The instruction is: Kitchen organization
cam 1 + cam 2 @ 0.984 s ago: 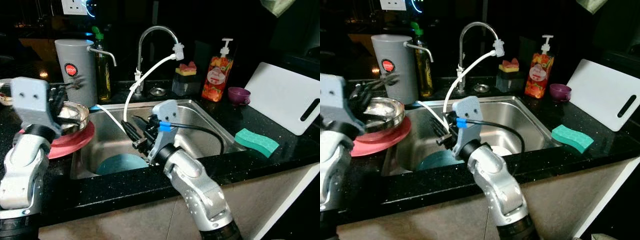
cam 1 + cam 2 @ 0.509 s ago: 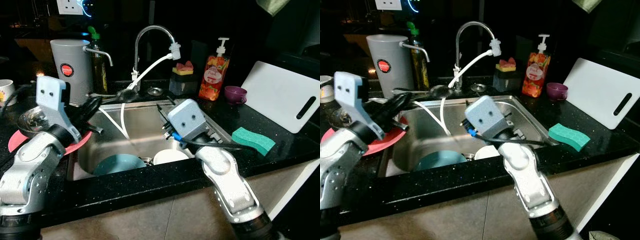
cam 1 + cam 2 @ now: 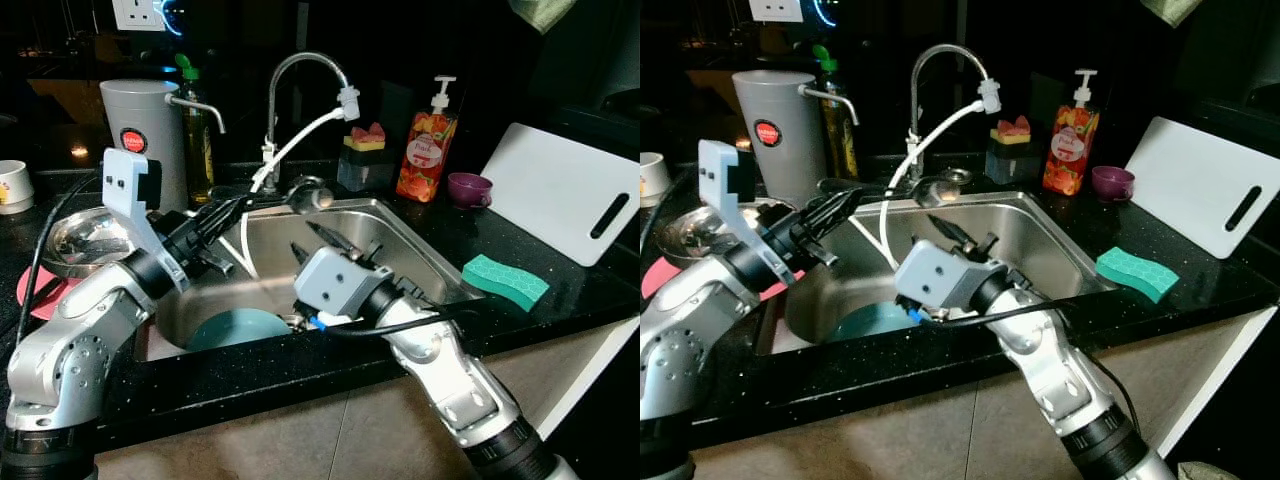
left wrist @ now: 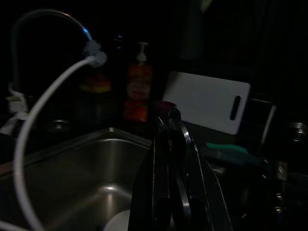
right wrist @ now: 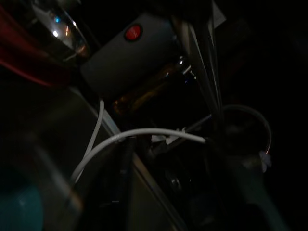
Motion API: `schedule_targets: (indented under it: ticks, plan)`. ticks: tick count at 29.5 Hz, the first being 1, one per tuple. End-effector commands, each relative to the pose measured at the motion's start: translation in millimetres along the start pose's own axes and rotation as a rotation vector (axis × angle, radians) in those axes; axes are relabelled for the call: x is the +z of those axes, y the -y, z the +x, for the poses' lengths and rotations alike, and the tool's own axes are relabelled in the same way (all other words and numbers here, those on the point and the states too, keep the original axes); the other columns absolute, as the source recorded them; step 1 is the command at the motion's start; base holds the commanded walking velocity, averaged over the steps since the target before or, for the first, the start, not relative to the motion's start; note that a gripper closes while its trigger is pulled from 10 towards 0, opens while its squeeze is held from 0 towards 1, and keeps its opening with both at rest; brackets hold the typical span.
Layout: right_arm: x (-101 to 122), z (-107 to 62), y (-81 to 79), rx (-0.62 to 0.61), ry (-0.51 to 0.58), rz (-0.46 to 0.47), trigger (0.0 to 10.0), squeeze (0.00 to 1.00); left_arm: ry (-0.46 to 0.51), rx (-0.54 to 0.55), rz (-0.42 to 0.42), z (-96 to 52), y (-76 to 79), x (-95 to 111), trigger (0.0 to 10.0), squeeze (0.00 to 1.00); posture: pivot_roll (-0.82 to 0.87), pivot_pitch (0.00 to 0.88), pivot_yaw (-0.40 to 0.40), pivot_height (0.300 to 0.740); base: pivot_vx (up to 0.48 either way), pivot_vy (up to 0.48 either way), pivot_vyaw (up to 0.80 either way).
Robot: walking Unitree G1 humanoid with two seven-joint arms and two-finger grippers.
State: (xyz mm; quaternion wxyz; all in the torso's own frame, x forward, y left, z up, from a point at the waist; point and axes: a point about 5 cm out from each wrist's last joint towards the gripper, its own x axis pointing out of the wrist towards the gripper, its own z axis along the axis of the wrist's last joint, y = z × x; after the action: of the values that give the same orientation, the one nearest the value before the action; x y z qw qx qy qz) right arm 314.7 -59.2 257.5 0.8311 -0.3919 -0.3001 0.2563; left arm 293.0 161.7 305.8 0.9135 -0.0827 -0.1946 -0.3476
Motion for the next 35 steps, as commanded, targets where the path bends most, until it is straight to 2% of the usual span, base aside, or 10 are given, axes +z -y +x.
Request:
schedule_targets:
  ticks: [1, 6, 7, 19, 20, 22, 23, 24, 25, 35]
  plan:
    - [1.9, 3.0, -0.8, -0.002, 0.021, -0.016, 10.0, 1.0, -0.006, -0.024, -0.007, 1.7, 6.2, -1.7, 10.0, 0.0, 0.05, 0.026, -0.063, 0.74, 0.0, 0.0, 0.0]
    - [4.1, 5.9, 0.7, -0.026, 0.039, -0.034, 10.0, 1.0, -0.015, -0.033, -0.015, 3.4, 8.8, -4.5, 10.0, 0.0, 0.05, 0.021, -0.064, 0.74, 0.0, 0.0, 0.0]
    - [9.3, 8.2, 5.8, -0.07, 0.069, -0.063, 10.0, 0.0, -0.028, -0.027, -0.017, 5.2, 9.0, -7.4, 10.0, 0.0, 0.05, 0.018, -0.062, 0.74, 0.0, 0.0, 0.0]
    - [12.9, 11.4, 11.5, -0.127, 0.092, -0.096, 10.0, 0.0, -0.052, -0.034, -0.024, 5.3, 12.5, -12.2, 10.0, 0.0, 0.05, 0.021, -0.06, 0.74, 0.0, 0.0, 0.0]
    - [12.2, 11.9, 11.0, -0.127, 0.091, -0.094, 4.8, 0.0, -0.053, -0.042, -0.026, 5.0, 13.7, -12.1, 10.0, 0.0, 0.05, 0.021, -0.06, 0.74, 0.0, 0.0, 0.0]
    - [11.3, 12.4, 10.5, -0.127, 0.089, -0.091, 4.8, 0.0, -0.054, -0.052, -0.028, 4.7, 15.0, -12.0, 10.0, 0.0, 0.05, 0.021, -0.06, 0.74, 0.0, 0.0, 0.0]
    - [10.7, 12.9, 10.2, -0.128, 0.086, -0.087, 2.8, 0.0, -0.055, -0.065, -0.031, 4.1, 16.7, -11.7, 10.0, 0.0, 0.05, 0.029, -0.062, 0.74, 0.0, 0.0, 0.0]
    - [10.7, 12.9, 10.2, -0.128, 0.086, -0.087, 2.8, 0.0, -0.055, -0.065, -0.031, 4.1, 16.7, -11.7, 10.0, 0.0, 0.05, 0.029, -0.062, 0.74, 0.0, 0.0, 0.0]
    - [8.9, 14.0, 9.3, -0.132, 0.078, -0.08, 0.0, 0.0, -0.057, -0.081, -0.031, 3.2, 18.9, -11.4, 10.0, 0.0, 0.05, 0.029, -0.062, 0.74, 0.0, 0.0, 0.0]
    - [1.2, 15.4, 8.4, -0.152, 0.041, -0.049, 0.0, 0.0, -0.056, -0.104, -0.035, 2.4, 22.4, -10.1, 10.0, 0.0, 0.05, 0.038, -0.066, 0.74, 0.0, 0.0, 0.0]
